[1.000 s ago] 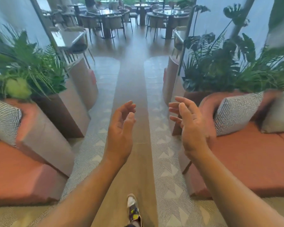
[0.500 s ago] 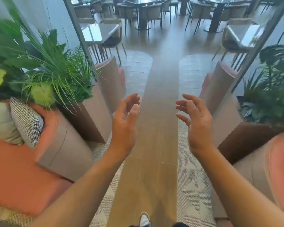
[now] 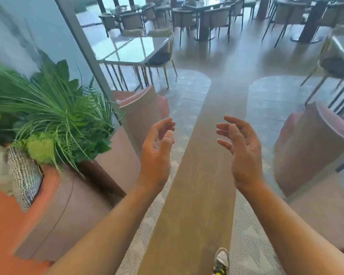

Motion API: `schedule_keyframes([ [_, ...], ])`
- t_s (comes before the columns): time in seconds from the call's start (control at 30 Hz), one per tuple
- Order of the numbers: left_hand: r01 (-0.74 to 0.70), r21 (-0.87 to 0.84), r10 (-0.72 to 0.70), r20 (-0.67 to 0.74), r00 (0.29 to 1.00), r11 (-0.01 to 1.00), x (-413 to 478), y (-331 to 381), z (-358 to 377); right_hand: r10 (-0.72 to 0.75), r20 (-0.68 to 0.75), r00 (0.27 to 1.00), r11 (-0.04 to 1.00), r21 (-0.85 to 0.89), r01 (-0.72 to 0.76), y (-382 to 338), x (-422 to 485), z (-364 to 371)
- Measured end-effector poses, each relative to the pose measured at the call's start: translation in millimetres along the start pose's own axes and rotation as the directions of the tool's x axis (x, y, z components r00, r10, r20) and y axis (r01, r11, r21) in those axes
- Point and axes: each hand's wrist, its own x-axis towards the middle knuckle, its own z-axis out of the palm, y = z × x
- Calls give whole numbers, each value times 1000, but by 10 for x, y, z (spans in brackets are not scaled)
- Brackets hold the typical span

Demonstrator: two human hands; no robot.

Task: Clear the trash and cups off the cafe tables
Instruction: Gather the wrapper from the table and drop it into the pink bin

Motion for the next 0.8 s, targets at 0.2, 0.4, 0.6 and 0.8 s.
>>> schedule_keyframes([
  [0.2,23,16,-23,-39,999,1000,971,-165,731,12,50,999,1000,7,-13,107,1248,-153],
  [0.4,18,12,-18,-29,999,1000,1945,-478,1353,23,48,999,999,32,-25,404,2361,-263],
  [0.6,4,14,-4,19,1000,1000,3102,-984,1812,12,6,1000,1000,21,-12,825,3542,-242],
  [0.8,-14,-25,17,114,993,1000,4441,-1415,2310,10,-72,997,1000,7,-10,1124,4842,-78],
])
